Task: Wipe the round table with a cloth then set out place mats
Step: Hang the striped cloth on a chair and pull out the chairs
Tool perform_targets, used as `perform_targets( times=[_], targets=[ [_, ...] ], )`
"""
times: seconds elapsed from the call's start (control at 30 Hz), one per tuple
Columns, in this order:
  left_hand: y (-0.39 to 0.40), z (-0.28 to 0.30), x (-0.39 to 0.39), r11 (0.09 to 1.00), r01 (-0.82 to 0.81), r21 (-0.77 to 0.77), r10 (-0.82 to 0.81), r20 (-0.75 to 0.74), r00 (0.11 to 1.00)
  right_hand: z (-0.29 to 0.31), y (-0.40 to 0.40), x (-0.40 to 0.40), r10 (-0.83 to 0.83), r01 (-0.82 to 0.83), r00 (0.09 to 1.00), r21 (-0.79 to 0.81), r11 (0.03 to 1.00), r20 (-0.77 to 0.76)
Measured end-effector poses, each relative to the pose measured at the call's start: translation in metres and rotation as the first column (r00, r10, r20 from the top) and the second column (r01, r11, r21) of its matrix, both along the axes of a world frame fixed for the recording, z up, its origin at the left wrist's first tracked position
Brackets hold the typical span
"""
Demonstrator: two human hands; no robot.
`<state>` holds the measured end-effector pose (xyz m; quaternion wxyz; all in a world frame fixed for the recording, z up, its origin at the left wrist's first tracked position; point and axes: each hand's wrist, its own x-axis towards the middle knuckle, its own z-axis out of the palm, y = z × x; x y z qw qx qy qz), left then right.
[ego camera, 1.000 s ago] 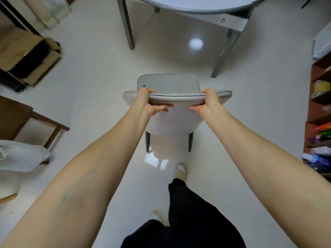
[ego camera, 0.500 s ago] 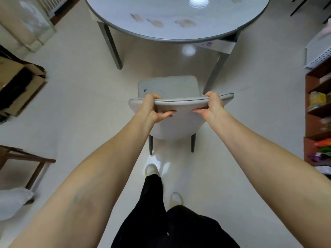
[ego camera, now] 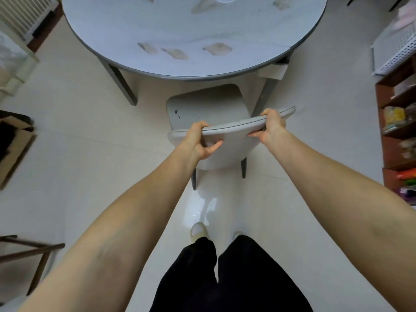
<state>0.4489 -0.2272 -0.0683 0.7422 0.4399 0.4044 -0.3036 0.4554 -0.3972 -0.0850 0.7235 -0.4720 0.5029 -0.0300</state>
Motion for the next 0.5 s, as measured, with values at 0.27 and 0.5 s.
perform_targets(
  times=[0.27, 0.5],
  targets=[
    [-0.027, -0.018, 0.054, 0.996, -0.083, -0.010, 0.083, -0.006, 0.997, -0.015, -0.030, 0.055, 0.043, -0.044, 0.999, 0.065, 0.997, 0.004],
    [-0.053, -0.031, 0.077, 0.989, -0.150, 0.016, 0.150, -0.017, 0.989, -0.028, -0.059, 0.088, 0.111, -0.109, 0.994, 0.072, 0.991, -0.023]
  ],
)
